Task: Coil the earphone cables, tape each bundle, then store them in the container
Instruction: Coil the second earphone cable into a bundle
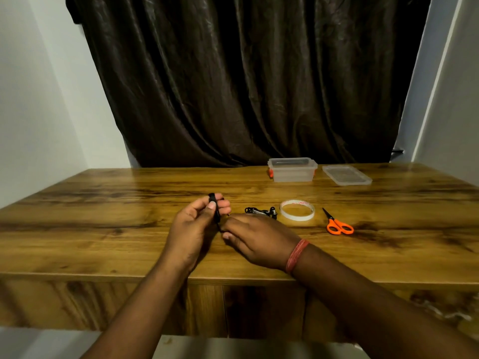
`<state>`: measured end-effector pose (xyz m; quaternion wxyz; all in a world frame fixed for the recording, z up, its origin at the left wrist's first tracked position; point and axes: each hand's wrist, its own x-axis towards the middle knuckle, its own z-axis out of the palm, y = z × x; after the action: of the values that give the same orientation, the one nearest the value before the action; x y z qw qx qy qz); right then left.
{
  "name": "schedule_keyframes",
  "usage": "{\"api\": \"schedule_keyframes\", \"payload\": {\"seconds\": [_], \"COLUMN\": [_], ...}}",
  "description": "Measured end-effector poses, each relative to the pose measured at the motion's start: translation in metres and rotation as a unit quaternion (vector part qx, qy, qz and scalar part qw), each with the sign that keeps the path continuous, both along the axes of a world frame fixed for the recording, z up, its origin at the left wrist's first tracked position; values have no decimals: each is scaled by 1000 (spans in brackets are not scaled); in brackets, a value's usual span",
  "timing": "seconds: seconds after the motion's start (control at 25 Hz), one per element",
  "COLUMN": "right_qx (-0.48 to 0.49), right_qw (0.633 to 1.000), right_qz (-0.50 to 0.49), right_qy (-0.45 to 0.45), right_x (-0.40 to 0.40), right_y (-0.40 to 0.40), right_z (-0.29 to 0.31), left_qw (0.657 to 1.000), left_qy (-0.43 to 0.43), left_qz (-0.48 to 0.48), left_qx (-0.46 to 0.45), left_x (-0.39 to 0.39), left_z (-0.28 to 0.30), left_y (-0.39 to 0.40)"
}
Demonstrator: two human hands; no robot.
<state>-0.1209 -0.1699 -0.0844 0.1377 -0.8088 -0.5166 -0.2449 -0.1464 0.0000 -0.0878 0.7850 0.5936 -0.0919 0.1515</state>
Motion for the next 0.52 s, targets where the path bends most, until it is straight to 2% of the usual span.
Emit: {"api": "schedule_keyframes", "payload": {"seconds": [0.12,0.52], "right_qx": [19,103], "right_qw": [1000,993], "right_qz": [-2,-42], "right_qy": [-11,-28], "right_x": [-1,-1], "right_y": [-1,-6], "right_z": [0,5], "left_qw": [998,991], "left_qy": [34,41], "left_qz": [-5,-87], "left_qx": [60,91], "left_x": [2,-4], "left_z": [-5,-4], "left_y": [-6,-7]}}
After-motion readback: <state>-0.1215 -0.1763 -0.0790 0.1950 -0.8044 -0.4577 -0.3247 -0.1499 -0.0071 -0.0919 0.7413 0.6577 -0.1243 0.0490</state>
